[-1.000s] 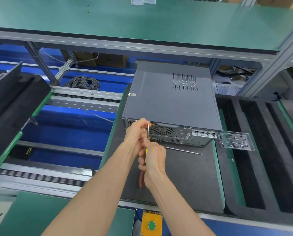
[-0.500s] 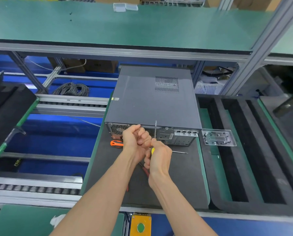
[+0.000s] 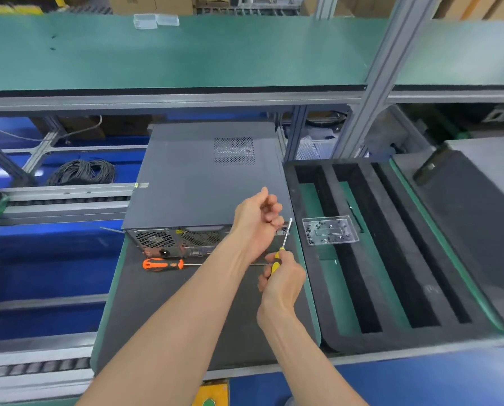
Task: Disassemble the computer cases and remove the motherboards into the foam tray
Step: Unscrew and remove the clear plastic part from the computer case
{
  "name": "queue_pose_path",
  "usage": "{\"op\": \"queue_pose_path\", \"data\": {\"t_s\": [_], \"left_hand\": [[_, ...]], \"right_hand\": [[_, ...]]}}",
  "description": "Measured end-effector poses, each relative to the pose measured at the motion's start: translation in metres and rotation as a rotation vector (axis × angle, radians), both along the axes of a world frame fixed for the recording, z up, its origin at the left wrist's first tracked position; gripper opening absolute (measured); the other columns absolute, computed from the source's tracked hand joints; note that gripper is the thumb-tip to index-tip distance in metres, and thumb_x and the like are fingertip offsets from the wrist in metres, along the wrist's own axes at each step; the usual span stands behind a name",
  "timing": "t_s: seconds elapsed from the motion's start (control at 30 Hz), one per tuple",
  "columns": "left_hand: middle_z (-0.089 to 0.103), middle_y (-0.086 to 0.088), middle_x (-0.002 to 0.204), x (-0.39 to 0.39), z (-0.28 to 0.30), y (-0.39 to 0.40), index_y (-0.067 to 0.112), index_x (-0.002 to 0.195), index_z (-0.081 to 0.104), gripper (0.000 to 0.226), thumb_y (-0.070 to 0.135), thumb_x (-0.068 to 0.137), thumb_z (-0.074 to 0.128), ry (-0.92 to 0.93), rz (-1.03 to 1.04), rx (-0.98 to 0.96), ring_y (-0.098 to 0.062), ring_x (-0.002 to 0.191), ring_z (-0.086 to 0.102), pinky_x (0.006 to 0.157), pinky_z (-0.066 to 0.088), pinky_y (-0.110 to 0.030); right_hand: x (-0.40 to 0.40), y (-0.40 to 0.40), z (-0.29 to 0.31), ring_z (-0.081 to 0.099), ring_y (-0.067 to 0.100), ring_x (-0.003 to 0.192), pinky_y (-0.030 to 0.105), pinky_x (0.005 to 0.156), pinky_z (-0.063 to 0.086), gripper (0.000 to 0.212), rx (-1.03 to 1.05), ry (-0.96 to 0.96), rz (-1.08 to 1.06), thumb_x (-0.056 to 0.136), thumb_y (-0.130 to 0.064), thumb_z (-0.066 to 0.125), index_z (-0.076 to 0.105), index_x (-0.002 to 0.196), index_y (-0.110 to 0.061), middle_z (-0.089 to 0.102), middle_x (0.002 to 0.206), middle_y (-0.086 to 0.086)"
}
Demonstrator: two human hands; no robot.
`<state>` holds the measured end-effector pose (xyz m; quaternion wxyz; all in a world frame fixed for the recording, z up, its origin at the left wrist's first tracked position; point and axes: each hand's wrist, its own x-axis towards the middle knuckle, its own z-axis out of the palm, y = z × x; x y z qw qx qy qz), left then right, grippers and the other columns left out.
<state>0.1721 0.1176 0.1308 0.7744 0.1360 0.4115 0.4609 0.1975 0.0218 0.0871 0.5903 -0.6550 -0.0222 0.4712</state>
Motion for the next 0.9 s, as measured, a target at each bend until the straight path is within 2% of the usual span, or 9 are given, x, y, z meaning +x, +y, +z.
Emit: {"op": "queue_pose_path", "data": {"t_s": [0.2, 0.3, 0.37, 0.43, 0.5, 0.57, 0.73, 0.8, 0.9], "left_hand": [[0.06, -0.01, 0.079, 0.085, 0.003, 0.011, -0.004, 0.1, 0.066, 0.019, 0.002, 0.101, 0.048, 0.205, -0.266, 0.059, -0.01, 0.066, 0.049, 0.056, 0.039, -0.016], [0.059, -0.009, 0.082, 0.118, -0.015, 0.019, -0.011, 0.118, 0.063, 0.027, -0.009, 0.097, 0.046, 0.314, -0.325, 0.044, -0.01, 0.072, 0.053, 0.061, 0.047, -0.013], [0.059, -0.01, 0.085, 0.131, -0.029, 0.026, -0.009, 0.117, 0.063, 0.025, -0.009, 0.096, 0.048, 0.372, -0.33, 0.008, -0.011, 0.076, 0.056, 0.068, 0.05, -0.015], [0.06, -0.011, 0.082, 0.141, -0.044, 0.036, -0.006, 0.103, 0.064, 0.014, -0.006, 0.097, 0.051, 0.383, -0.323, -0.04, -0.014, 0.075, 0.057, 0.073, 0.05, -0.021], [0.062, -0.012, 0.083, 0.149, -0.057, 0.046, 0.002, 0.088, 0.059, 0.017, 0.002, 0.101, 0.047, 0.409, -0.318, -0.061, -0.016, 0.074, 0.057, 0.078, 0.052, -0.026], [0.063, -0.012, 0.088, 0.155, -0.067, 0.053, 0.004, 0.09, 0.058, 0.023, 0.014, 0.105, 0.044, 0.445, -0.325, -0.06, -0.018, 0.078, 0.059, 0.081, 0.052, -0.029], [0.062, -0.012, 0.101, 0.165, -0.086, 0.061, -0.001, 0.122, 0.058, 0.039, 0.031, 0.107, 0.041, 0.521, -0.424, -0.032, -0.019, 0.09, 0.06, 0.077, 0.048, -0.025], [0.061, -0.012, 0.103, 0.168, -0.092, 0.064, 0.002, 0.119, 0.058, 0.042, 0.038, 0.107, 0.04, 0.572, -0.486, -0.012, -0.018, 0.09, 0.059, 0.073, 0.047, -0.023], [0.05, -0.005, 0.085, 0.17, -0.097, 0.068, 0.012, 0.093, 0.053, 0.041, 0.047, 0.106, 0.036, 0.666, -0.569, -0.008, -0.015, 0.074, 0.042, 0.063, 0.037, -0.023]], "right_hand": [[0.047, -0.003, -0.009, 0.035, 0.017, 0.044, 0.027, 0.043, 0.027, 0.027, -0.073, 0.04, -0.113, 0.089, -0.021, 0.051, 0.061, 0.07, -0.004, 0.043, 0.051, 0.004], [0.065, -0.007, -0.016, 0.034, 0.017, 0.041, 0.028, 0.042, 0.028, 0.027, -0.121, 0.036, -0.104, 0.088, -0.02, 0.05, 0.061, 0.07, -0.004, 0.043, 0.048, 0.002], [0.074, -0.011, -0.021, 0.034, 0.017, 0.042, 0.028, 0.042, 0.029, 0.026, -0.154, 0.04, -0.082, 0.088, -0.02, 0.05, 0.062, 0.072, -0.004, 0.043, 0.048, 0.002], [0.082, -0.012, -0.027, 0.034, 0.016, 0.043, 0.028, 0.043, 0.029, 0.026, -0.177, 0.052, -0.059, 0.089, -0.02, 0.05, 0.062, 0.074, -0.004, 0.043, 0.049, 0.001], [0.089, -0.012, -0.033, 0.034, 0.016, 0.044, 0.027, 0.043, 0.029, 0.025, -0.189, 0.072, -0.042, 0.09, -0.019, 0.049, 0.063, 0.075, -0.005, 0.044, 0.049, 0.001], [0.095, -0.01, -0.039, 0.036, 0.016, 0.044, 0.026, 0.044, 0.029, 0.025, -0.196, 0.092, -0.022, 0.091, -0.019, 0.049, 0.064, 0.076, -0.005, 0.045, 0.05, 0.001], [0.106, -0.003, -0.053, 0.04, 0.018, 0.041, 0.026, 0.043, 0.032, 0.03, -0.203, 0.121, 0.022, 0.098, -0.022, 0.047, 0.065, 0.081, -0.005, 0.05, 0.054, 0.002], [0.108, -0.001, -0.058, 0.041, 0.017, 0.041, 0.026, 0.043, 0.032, 0.031, -0.207, 0.124, 0.026, 0.099, -0.023, 0.047, 0.065, 0.081, -0.005, 0.051, 0.054, 0.002], [0.11, 0.002, -0.065, 0.041, 0.016, 0.041, 0.025, 0.042, 0.033, 0.032, -0.212, 0.126, 0.021, 0.099, -0.023, 0.047, 0.066, 0.081, -0.005, 0.051, 0.054, 0.001]]}}
